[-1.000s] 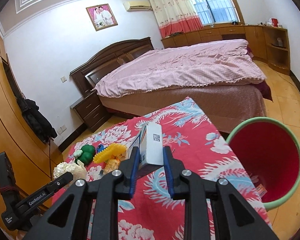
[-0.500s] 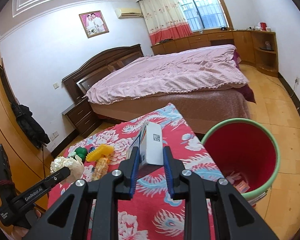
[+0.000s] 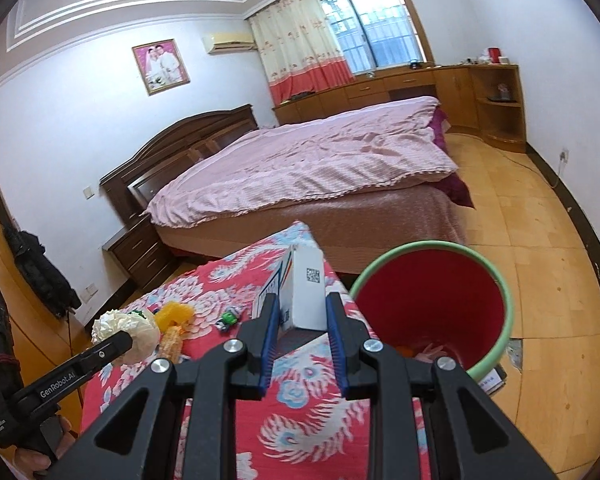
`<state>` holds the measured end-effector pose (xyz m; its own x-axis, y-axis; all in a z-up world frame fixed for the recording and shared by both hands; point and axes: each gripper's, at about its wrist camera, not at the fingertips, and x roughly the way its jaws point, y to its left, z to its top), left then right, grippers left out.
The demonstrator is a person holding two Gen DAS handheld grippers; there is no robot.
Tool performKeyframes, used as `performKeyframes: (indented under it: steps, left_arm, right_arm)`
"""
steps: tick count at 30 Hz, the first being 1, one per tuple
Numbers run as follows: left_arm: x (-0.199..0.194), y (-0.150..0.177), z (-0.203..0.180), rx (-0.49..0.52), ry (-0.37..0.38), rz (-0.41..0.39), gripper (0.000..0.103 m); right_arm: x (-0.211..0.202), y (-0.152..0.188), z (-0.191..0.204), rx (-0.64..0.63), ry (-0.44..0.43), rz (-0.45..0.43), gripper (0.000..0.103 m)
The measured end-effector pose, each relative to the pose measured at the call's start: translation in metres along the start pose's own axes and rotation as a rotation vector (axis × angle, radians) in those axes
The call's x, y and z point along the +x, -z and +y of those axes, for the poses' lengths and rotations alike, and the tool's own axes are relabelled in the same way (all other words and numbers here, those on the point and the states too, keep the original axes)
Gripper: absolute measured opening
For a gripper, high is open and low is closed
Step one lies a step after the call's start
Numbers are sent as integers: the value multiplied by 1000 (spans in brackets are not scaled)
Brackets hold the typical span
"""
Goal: Collect trash
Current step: 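Carry both items over the bucket while the right gripper releases the white box into it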
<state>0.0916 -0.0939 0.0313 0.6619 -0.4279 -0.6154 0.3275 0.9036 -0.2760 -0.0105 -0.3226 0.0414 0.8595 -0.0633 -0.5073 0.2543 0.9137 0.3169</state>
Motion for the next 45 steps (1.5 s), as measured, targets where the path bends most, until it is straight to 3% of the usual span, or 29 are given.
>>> performKeyframes:
  steps: [19,30,41,45]
  left_arm:
    - [48,1,-99,212,89,87,47]
    - [94,6,-132,257,96,158,47]
    - [138,11,-153,286,91,217,47]
    - [147,12,-161,302,97,229,47]
  right_arm:
    - [-5,3,-82,124,129,-4,26]
    - [33,12,-126,161,201,77,26]
    - [66,13,-146,170,210,133,27]
    - [68,13,-148,170,209,135,35]
